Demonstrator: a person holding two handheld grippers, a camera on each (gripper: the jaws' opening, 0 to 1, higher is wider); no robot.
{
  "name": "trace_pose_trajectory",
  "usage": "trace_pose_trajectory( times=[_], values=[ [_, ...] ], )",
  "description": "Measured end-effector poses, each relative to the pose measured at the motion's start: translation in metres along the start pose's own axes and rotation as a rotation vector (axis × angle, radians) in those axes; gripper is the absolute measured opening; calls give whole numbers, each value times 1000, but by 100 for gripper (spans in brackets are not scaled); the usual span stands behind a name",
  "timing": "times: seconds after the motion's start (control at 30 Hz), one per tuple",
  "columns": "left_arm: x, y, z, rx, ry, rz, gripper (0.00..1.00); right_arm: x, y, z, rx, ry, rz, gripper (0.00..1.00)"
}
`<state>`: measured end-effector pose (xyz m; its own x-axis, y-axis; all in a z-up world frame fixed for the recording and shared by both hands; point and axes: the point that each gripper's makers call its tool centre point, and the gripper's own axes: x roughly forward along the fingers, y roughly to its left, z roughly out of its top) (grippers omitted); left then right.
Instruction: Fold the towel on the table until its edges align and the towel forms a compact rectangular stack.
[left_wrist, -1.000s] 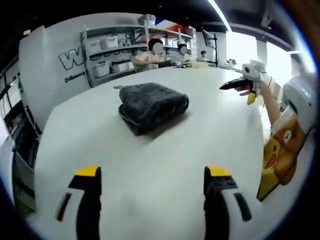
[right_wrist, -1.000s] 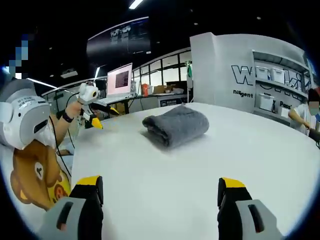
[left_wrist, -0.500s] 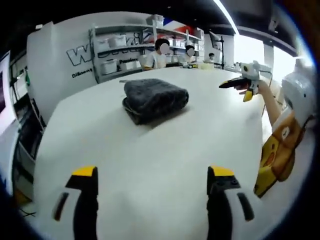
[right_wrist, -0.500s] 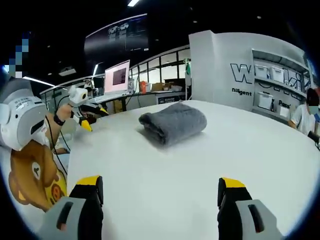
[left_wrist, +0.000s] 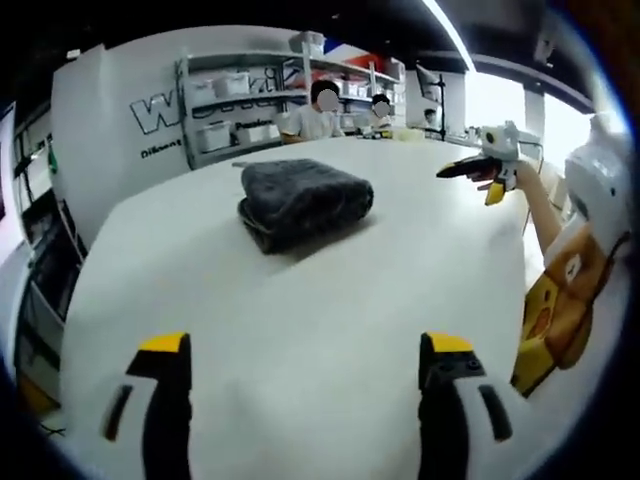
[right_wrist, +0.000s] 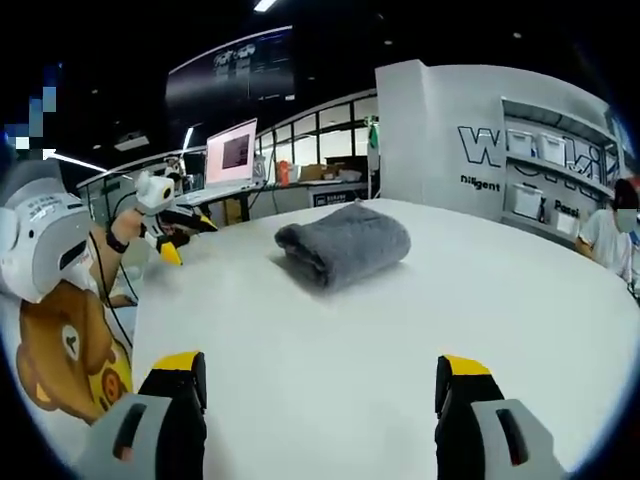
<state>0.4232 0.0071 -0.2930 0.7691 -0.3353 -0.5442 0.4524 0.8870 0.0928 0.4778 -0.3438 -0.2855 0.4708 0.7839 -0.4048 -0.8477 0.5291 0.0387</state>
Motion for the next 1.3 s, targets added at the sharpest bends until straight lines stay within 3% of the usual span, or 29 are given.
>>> trace_pose_trajectory(
  times=[0.37,0.53,0.77,1.3],
  values=[
    [0,2,13,-4,-37,23,99,-3,-2,2,14,-1,-21,99],
    [7,-2,12,-10,-37,2,99,-5,1,4,12,7,-25,99],
    [5,-13,8,-16,-43,-12,99,-3,13,0,10,34,-13,99],
    [6,-30,14,-20,-72,-59,99,-4,36,8,16,21,-5,99]
  ],
)
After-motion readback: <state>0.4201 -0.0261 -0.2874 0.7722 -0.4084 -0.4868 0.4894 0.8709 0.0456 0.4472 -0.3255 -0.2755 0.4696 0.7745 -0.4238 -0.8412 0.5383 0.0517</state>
